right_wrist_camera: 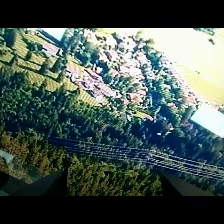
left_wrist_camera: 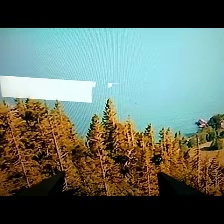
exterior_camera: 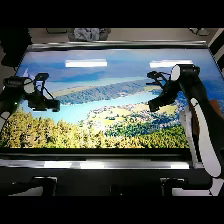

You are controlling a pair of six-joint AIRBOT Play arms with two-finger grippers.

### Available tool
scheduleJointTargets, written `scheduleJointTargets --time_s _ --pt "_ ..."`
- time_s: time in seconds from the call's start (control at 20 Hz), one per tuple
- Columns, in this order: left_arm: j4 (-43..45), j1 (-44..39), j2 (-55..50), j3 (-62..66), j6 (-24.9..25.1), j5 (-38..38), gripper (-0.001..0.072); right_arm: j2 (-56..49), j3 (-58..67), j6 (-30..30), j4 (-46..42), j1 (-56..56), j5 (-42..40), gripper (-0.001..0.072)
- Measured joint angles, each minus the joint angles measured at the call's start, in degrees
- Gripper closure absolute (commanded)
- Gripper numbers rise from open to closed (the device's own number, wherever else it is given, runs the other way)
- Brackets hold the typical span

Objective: Fold the shirts.

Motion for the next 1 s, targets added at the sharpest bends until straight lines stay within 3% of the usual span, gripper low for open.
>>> scheduleJointTargets --time_s 0.75,1.0 --pt "0.0 0.0 0.0 0.0 0.0 0.3 0.0005 0.0 0.0 0.0 0.0 0.0 0.0 0.0025" --pt "-0.1 -0.1 -0.4 0.0 0.0 7.1 0.0005 0.0 0.0 0.0 0.0 0.0 -0.4 0.0025"
